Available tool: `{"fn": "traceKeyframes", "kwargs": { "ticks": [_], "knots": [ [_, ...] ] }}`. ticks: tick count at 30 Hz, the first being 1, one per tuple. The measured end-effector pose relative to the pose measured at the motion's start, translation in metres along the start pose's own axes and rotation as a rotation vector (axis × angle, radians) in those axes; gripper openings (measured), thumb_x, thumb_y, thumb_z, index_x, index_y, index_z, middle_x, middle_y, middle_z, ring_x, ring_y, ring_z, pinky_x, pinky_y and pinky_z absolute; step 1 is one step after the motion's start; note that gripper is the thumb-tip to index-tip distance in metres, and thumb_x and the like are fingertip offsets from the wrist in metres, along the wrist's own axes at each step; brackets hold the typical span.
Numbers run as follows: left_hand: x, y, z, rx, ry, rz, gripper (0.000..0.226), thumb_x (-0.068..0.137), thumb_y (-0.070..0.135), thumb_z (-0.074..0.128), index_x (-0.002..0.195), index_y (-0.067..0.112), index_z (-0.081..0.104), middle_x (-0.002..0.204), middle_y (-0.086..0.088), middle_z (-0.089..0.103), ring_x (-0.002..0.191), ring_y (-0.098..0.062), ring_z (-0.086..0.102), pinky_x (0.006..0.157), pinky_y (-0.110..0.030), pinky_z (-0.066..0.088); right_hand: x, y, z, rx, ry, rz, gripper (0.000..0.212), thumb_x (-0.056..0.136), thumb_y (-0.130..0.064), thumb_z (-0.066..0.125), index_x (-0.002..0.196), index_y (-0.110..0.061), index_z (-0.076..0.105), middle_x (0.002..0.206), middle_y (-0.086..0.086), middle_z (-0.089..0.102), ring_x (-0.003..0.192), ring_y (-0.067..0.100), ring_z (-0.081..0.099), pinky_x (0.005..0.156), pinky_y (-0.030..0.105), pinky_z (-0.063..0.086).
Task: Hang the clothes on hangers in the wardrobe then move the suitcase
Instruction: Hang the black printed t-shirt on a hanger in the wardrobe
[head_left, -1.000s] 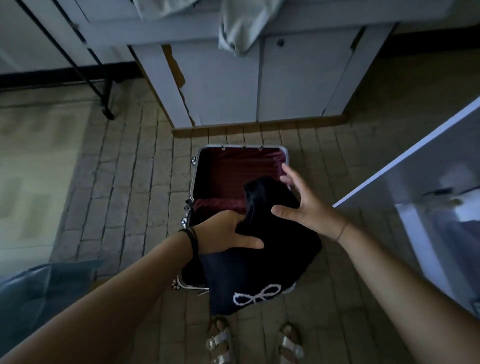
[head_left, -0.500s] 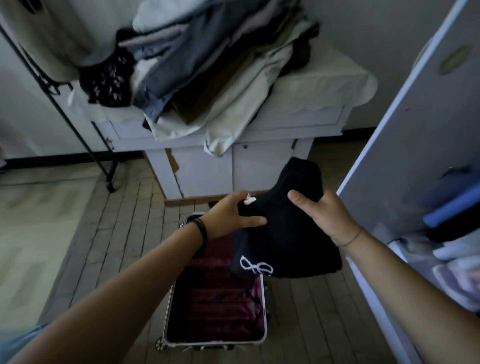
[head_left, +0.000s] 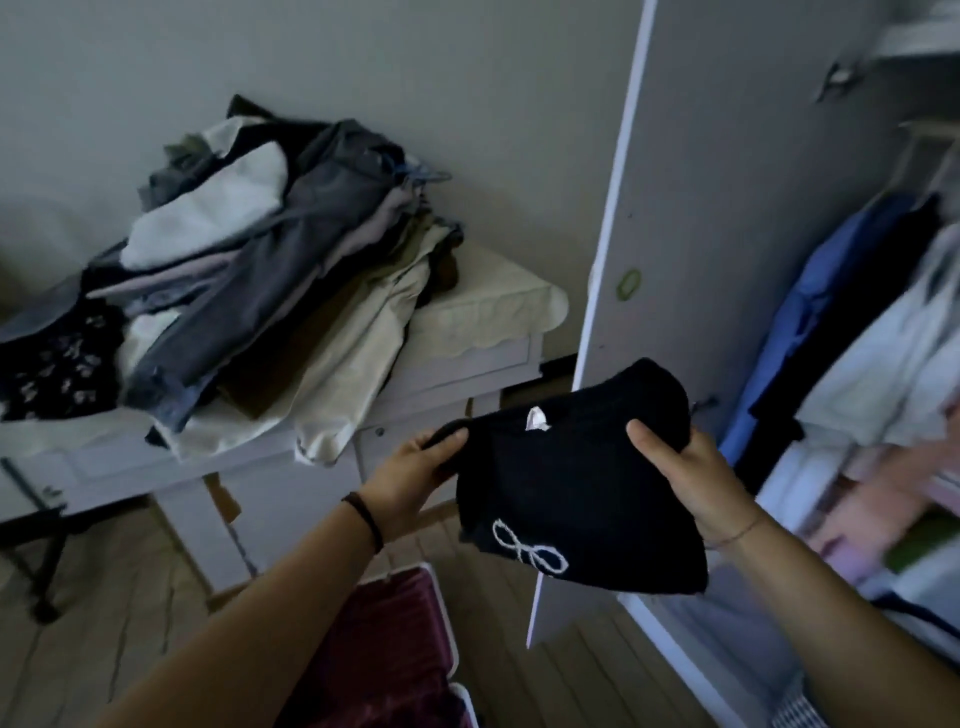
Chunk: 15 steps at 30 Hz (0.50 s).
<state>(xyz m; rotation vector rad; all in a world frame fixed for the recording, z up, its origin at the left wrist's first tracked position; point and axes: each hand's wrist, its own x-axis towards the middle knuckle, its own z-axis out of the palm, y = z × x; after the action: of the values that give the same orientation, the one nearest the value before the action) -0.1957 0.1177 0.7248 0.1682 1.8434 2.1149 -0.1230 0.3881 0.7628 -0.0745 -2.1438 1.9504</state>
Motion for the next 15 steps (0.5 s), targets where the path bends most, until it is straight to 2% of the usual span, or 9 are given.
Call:
{"fn": "traceKeyframes", "kwargs": {
  "ticks": [4, 6, 9, 12, 15],
  "knots": [
    [0.02, 0.042, 0.048, -0.053, -0.123, 0.071, 0.026, 0.094, 0.023, 0.052, 0.109, 0.006, 0.065, 0.097, -0.011, 0.071, 0.084, -0.025, 0.068, 0.064, -0.03, 0.055, -0.013, -0.002, -0.027, -0.05, 0.187, 0.049, 0.018, 0.083, -0.042, 0.062, 0.09, -0.026, 0.067, 0.099, -0.004, 0.07, 0.093, 0.012, 0.066, 0.084, 0.028, 0.05],
    [0.027, 0.054, 0.074, -0.076, -0.167, 0.059, 0.027, 0.096, 0.025, 0.051, 0.112, 0.008, 0.064, 0.105, -0.013, 0.071, 0.089, -0.025, 0.07, 0.067, -0.03, 0.057, -0.02, -0.01, -0.036, -0.031, 0.293, 0.036, 0.015, 0.088, -0.035, 0.061, 0.09, -0.023, 0.068, 0.098, -0.004, 0.07, 0.09, 0.009, 0.065, 0.08, 0.023, 0.05],
    [0.039, 0.067, 0.111, -0.082, -0.211, 0.084, 0.032, 0.095, 0.031, 0.052, 0.118, 0.009, 0.06, 0.113, -0.015, 0.068, 0.098, -0.028, 0.068, 0.078, -0.035, 0.056, -0.031, -0.03, -0.052, -0.03, 0.422, -0.032, 0.017, 0.091, -0.027, 0.058, 0.102, -0.017, 0.066, 0.098, -0.006, 0.069, 0.088, 0.004, 0.065, 0.069, 0.008, 0.051],
    [0.048, 0.08, 0.148, -0.055, -0.284, 0.11, 0.035, 0.093, 0.033, 0.056, 0.118, 0.009, 0.058, 0.113, -0.017, 0.067, 0.103, -0.031, 0.066, 0.092, -0.044, 0.052, -0.039, -0.054, -0.075, -0.057, 0.551, -0.118, 0.012, 0.092, -0.025, 0.057, 0.098, -0.02, 0.066, 0.095, -0.011, 0.068, 0.083, -0.004, 0.066, 0.074, 0.01, 0.051],
    [0.051, 0.089, 0.186, -0.048, -0.364, 0.112, 0.033, 0.092, 0.031, 0.058, 0.116, 0.009, 0.06, 0.11, -0.018, 0.068, 0.103, -0.033, 0.065, 0.093, -0.045, 0.052, -0.046, -0.072, -0.094, -0.067, 0.658, -0.166, 0.012, 0.093, -0.025, 0.055, 0.095, -0.021, 0.067, 0.092, -0.009, 0.069, 0.083, 0.0, 0.067, 0.076, 0.014, 0.053]
  ]
}}
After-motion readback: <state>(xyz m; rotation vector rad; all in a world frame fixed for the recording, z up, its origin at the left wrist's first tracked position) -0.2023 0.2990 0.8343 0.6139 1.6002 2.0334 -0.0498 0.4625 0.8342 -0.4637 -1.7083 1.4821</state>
